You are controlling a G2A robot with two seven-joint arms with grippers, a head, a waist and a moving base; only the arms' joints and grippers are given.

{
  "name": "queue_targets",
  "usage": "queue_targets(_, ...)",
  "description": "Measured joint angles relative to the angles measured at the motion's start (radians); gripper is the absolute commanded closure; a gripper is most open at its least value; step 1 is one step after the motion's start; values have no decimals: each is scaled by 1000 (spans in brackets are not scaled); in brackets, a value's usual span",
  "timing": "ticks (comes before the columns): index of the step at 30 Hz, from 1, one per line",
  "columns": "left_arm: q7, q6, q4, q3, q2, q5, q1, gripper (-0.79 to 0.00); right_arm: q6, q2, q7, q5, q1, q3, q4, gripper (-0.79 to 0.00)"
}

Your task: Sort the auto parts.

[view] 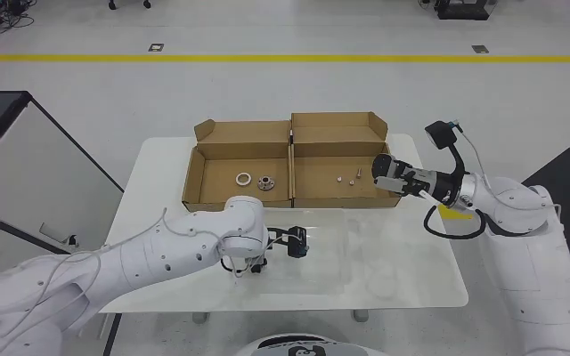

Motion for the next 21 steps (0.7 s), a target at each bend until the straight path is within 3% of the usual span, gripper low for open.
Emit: queue_targets(21,-1,1,52,0,-28,40,35,-369,0,0,0,0,0,0,0,-785)
